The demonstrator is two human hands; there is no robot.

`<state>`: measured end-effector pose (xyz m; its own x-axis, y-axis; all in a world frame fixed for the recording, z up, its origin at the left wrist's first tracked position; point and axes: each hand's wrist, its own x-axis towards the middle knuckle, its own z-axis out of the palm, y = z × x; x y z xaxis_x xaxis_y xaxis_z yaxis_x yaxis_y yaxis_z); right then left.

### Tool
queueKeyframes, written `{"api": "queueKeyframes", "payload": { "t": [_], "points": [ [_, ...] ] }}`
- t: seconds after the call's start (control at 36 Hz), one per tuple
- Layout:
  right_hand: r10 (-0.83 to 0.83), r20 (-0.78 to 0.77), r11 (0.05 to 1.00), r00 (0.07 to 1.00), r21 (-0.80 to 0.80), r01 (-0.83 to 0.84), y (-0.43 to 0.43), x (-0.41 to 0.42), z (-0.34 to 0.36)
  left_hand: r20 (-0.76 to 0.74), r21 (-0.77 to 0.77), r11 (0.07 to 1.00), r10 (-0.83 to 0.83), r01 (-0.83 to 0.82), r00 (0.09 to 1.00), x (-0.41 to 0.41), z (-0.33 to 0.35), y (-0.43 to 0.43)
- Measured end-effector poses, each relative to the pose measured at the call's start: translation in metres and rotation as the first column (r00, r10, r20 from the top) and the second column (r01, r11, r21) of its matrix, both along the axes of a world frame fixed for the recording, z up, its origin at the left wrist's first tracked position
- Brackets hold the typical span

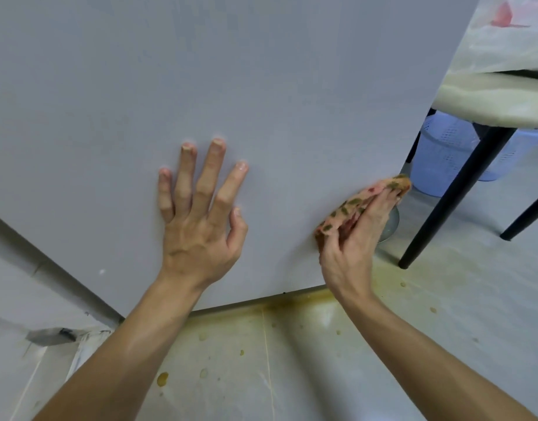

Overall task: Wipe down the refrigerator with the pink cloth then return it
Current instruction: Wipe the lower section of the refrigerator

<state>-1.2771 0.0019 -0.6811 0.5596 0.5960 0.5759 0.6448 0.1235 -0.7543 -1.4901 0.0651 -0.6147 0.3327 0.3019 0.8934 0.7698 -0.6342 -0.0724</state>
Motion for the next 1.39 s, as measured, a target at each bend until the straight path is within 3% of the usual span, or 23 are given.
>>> {"api": "queueKeyframes", "payload": {
  "t": [0.17,0.33,0.39,0.47,0.56,0.72,0.81,0.97,1.11,1.17,1.25,1.39],
  "points": [
    [-0.039,0.073,0.987,0.997,0.158,0.027,0.015,0.01,0.055,-0.072,0.0,0.998,-0.06,0.06,0.996,-0.018,-0.01,0.003],
    [-0.075,0.075,0.976,0.994,0.212,0.057,0.023,0.023,0.032,-0.063,0.026,0.999,-0.038,0.04,0.997,-0.025,-0.013,0.004],
    [-0.078,-0.041,0.987,0.996,0.14,0.083,0.021,0.016,0.007,-0.058,0.029,0.999,-0.032,0.034,0.998,-0.026,-0.014,0.004],
    [-0.138,-0.282,0.989,0.949,-0.091,0.117,0.01,-0.011,-0.034,-0.052,0.021,0.999,-0.025,0.026,0.998,-0.026,-0.017,0.004],
    [-0.164,-0.358,0.969,0.919,-0.234,0.082,0.004,-0.04,-0.061,-0.049,0.015,1.0,-0.025,0.025,0.999,-0.024,-0.019,0.002],
    [-0.201,-0.606,0.953,0.77,-0.301,0.012,0.009,-0.067,-0.044,-0.033,0.021,1.0,-0.016,0.016,0.999,-0.02,-0.018,0.003],
    [-0.176,-0.605,0.947,0.776,-0.319,-0.033,0.006,-0.064,-0.041,-0.041,0.012,1.0,-0.019,0.019,0.999,-0.023,-0.018,0.002],
    [-0.091,-0.396,0.961,0.914,-0.276,-0.024,-0.006,-0.049,-0.033,-0.066,-0.029,1.0,-0.013,0.011,0.998,-0.039,-0.022,-0.001],
    [0.012,0.045,0.995,0.999,-0.103,-0.007,0.001,-0.024,-0.02,-0.089,-0.066,0.998,0.003,-0.009,0.996,-0.045,-0.021,-0.004],
    [0.065,0.309,0.997,0.949,-0.065,-0.047,0.001,-0.007,-0.025,-0.093,-0.074,0.997,0.013,-0.02,0.996,-0.043,-0.021,-0.003],
    [0.163,0.647,0.986,0.745,-0.078,-0.148,-0.001,0.011,-0.047,-0.065,-0.075,0.995,0.058,-0.063,0.996,-0.041,-0.025,-0.002],
    [0.193,0.808,0.976,0.557,-0.098,-0.195,-0.001,0.011,-0.082,-0.03,-0.086,0.99,0.109,-0.111,0.994,-0.04,-0.041,0.003]
  ]
}}
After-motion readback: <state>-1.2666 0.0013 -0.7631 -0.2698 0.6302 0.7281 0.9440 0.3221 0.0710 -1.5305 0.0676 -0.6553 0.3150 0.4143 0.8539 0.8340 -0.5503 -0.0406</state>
